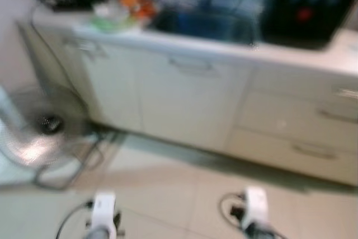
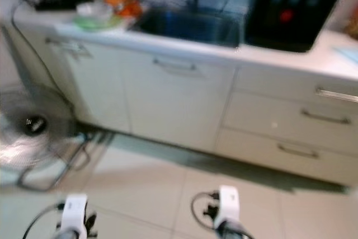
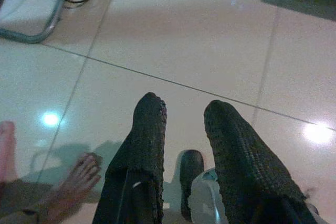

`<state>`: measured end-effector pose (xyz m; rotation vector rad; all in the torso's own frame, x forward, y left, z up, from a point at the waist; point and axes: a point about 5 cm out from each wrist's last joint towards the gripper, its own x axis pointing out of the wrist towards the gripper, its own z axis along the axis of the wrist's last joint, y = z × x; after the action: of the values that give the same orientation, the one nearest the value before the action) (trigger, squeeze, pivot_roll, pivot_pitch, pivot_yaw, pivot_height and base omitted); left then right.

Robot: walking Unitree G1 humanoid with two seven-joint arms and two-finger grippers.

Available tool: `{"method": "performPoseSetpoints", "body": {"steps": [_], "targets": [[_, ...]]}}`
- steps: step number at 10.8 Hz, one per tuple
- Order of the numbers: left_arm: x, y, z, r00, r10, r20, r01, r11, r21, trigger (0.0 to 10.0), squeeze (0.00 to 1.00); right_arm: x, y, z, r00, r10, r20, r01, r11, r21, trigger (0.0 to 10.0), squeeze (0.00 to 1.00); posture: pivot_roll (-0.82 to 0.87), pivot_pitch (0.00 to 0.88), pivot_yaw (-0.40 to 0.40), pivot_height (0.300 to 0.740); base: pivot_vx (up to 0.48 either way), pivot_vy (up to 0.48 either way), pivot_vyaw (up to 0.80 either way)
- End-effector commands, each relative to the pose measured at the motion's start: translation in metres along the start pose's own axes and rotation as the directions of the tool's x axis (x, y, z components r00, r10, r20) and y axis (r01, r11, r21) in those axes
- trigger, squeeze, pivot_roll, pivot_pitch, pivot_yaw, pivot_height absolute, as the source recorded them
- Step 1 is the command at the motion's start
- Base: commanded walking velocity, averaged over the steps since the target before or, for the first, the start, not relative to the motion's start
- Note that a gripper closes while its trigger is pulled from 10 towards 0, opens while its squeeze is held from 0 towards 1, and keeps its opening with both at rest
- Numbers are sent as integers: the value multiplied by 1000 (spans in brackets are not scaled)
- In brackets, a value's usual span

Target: Kitchen organization

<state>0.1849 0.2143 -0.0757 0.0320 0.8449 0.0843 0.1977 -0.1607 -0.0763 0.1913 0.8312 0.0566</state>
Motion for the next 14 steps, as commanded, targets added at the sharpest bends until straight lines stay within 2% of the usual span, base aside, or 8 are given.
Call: {"method": "performPoseSetpoints", "body": {"steps": [1,9,10,14], "targets": [[1,5,4,1000,16,8,-16,1000,3,10000,0,3,7,5,1000,19,12,-19,1000,-2,10000,0,201,0,-26,740,341,0,0],[2,2,10,999,15,30,-15,1000,0,10000,0,4,9,6,1000,28,6,-28,1000,-2,10000,0,204,0,-29,740,345,60,0],[2,1,10,999,12,34,-12,1000,1,10000,0,4,10,6,1000,29,6,-28,1000,-2,10000,0,202,0,-28,740,345,0,-800],[3,0,12,999,8,43,-8,1000,1,10000,0,4,11,6,999,33,11,-33,999,1,10000,0,202,0,-27,740,346,61,0]]}}
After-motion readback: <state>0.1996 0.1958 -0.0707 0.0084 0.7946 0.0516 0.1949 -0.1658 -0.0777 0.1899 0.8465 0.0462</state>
